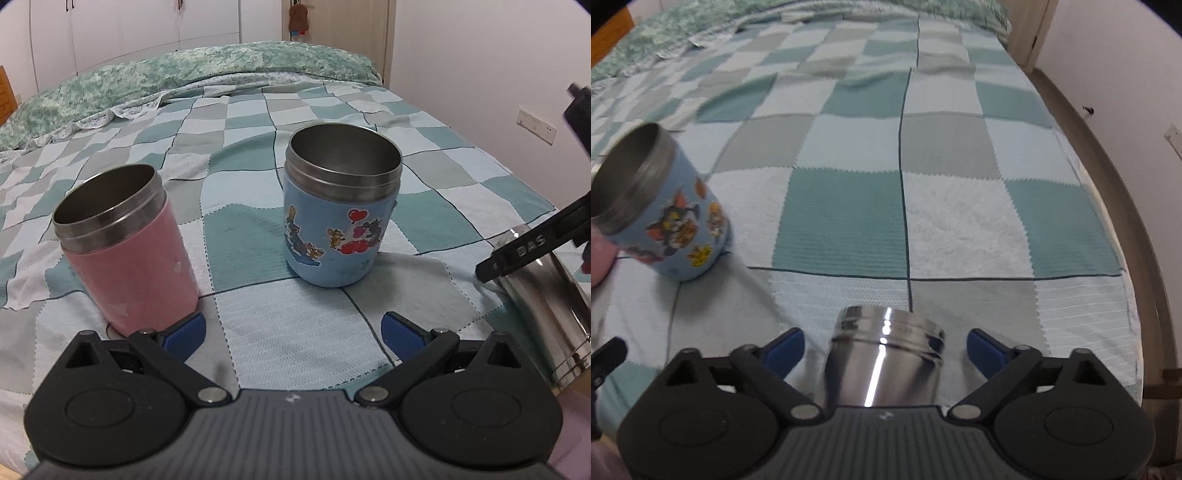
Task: Flip cup upright
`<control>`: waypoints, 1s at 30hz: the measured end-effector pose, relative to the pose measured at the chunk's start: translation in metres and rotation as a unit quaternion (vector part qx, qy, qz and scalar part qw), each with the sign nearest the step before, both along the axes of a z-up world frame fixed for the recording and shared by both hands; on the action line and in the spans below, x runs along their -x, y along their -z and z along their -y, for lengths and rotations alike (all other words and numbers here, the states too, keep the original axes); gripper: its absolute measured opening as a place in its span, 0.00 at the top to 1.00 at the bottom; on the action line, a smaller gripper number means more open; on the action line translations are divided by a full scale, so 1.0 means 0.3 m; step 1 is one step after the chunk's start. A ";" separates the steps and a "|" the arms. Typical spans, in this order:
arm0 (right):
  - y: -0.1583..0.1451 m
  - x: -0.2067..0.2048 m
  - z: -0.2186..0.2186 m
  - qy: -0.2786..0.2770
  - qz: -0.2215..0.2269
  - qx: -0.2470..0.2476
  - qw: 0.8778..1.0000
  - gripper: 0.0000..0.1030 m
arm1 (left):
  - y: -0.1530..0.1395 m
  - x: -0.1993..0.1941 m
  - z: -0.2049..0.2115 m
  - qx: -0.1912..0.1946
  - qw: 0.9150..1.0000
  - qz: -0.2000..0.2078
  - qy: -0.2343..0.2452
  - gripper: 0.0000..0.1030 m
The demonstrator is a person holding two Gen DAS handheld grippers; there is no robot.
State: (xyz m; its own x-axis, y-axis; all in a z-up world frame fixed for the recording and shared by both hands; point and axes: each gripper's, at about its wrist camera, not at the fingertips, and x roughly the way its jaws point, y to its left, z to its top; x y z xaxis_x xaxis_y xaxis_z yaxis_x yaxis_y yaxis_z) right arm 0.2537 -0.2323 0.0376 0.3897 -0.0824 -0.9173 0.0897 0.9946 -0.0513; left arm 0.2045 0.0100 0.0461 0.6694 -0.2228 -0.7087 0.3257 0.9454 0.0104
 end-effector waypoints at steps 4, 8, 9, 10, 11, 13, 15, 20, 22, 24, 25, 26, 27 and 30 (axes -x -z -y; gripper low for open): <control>0.007 -0.006 0.001 0.004 0.005 -0.019 1.000 0.39 | 0.001 -0.003 -0.012 0.004 1.000 0.000 -0.004 0.00; -0.040 0.039 -0.008 -0.018 0.047 -0.018 0.999 0.39 | -0.001 -0.005 -0.012 0.002 1.000 0.002 -0.006 0.00; -0.052 0.050 -0.008 -0.021 0.056 -0.019 0.998 0.39 | -0.002 -0.005 -0.012 0.002 1.000 0.002 -0.007 0.00; -0.064 0.059 -0.007 -0.024 0.064 -0.020 0.997 0.39 | -0.003 -0.005 -0.014 0.003 1.000 0.003 -0.008 0.00; -0.079 0.072 -0.002 -0.027 0.073 -0.023 0.997 0.39 | -0.004 -0.004 -0.014 0.005 1.000 0.003 -0.008 0.00; -0.107 0.093 0.005 -0.031 0.090 -0.028 0.995 0.39 | -0.005 0.001 -0.011 0.005 1.000 0.003 -0.008 0.00; -0.142 0.120 0.013 -0.036 0.113 -0.031 0.993 0.39 | -0.007 0.003 -0.011 0.005 1.000 0.004 -0.009 0.00; -0.244 0.183 0.028 -0.048 0.190 -0.031 0.980 0.39 | -0.026 0.007 0.003 0.012 1.000 0.011 -0.004 0.00; -0.277 0.200 0.028 -0.052 0.225 -0.027 0.973 0.40 | -0.035 0.008 0.014 0.014 1.000 0.014 -0.002 0.00; -0.299 0.211 0.023 -0.057 0.259 -0.016 0.964 0.40 | -0.045 0.011 0.025 0.019 1.000 0.020 0.003 0.00; -0.307 0.214 0.020 -0.060 0.277 -0.011 0.959 0.40 | -0.050 0.011 0.030 0.022 0.999 0.023 0.005 0.00; -0.314 0.216 0.017 -0.063 0.292 -0.006 0.954 0.40 | -0.053 0.011 0.034 0.024 0.999 0.027 0.006 0.00; -0.317 0.216 0.013 -0.064 0.306 -0.002 0.950 0.40 | -0.055 0.009 0.037 0.026 0.999 0.029 0.007 0.00; -0.319 0.205 0.004 -0.068 0.341 0.006 0.938 0.40 | -0.055 0.002 0.048 0.037 0.999 0.037 0.009 0.00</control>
State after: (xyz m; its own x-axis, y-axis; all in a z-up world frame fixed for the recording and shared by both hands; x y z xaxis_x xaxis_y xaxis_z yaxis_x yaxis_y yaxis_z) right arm 0.1923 -0.2336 0.1334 0.8931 0.0010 -0.4498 -0.0211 0.9990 -0.0396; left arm 0.2040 -0.0044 0.0627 0.7147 -0.2841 -0.6392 0.3427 0.9388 -0.0341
